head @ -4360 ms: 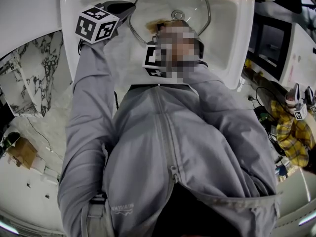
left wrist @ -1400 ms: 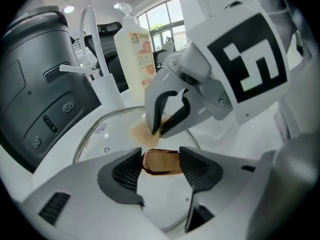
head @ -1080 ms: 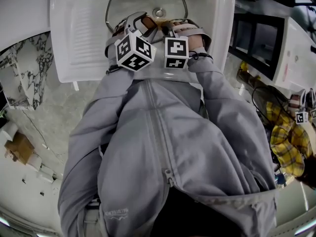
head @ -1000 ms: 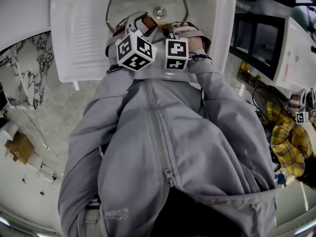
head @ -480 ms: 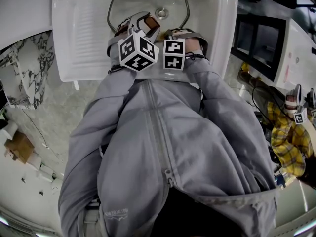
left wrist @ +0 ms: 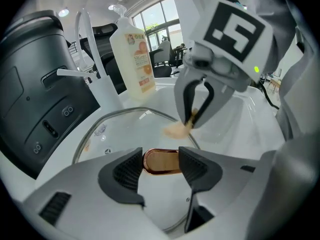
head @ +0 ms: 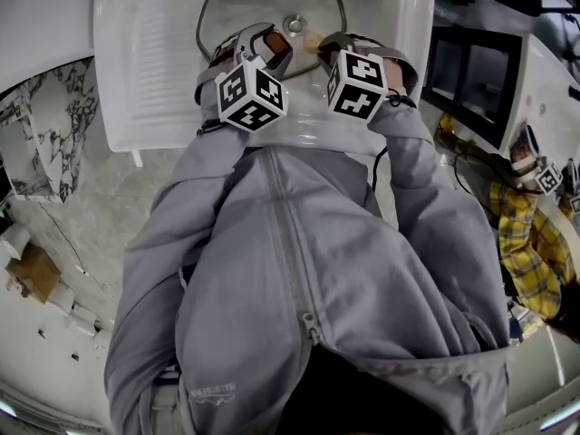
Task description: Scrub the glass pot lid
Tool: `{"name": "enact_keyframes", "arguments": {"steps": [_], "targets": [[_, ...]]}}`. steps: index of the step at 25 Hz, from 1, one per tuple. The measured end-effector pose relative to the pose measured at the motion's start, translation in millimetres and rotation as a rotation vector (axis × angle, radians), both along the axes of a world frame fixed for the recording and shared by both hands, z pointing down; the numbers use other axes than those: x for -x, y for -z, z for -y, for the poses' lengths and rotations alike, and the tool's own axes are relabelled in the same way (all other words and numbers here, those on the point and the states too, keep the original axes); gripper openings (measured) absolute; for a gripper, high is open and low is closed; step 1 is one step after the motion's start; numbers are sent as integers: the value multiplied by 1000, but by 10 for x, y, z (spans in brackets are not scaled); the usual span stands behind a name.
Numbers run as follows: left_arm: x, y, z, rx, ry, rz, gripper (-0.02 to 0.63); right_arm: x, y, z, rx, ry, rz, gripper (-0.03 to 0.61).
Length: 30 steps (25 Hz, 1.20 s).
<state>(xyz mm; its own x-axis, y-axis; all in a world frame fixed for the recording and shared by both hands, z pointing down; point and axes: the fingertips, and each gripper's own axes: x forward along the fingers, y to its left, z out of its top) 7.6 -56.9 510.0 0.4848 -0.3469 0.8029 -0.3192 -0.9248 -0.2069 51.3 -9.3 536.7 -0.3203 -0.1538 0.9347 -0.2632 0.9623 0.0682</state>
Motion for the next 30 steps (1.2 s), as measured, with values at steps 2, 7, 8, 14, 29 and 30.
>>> {"name": "enact_keyframes", "arguments": {"steps": [2,7,8,14,29,30], "targets": [[3,-1,1,1,-1,2,225,-96,252,235,-97,-21,19,29],[-5,-2,-8,4,0,5,225,-196,668,743,-365,33,-1,29],[-7,-4,-10,4,-1,6,225,-185,701,813,-410,62,-19,29],[-17,-11,-14,6,-2,10,225,1,634,1095,-569,242,-109,29],[-10,-19,-6,6,3,8,225,-136,211,1199,-500,164,-136,29],[-9,-18,-5,6,3,7,225,-168,194,1172,-490,150,-135,29]]}}
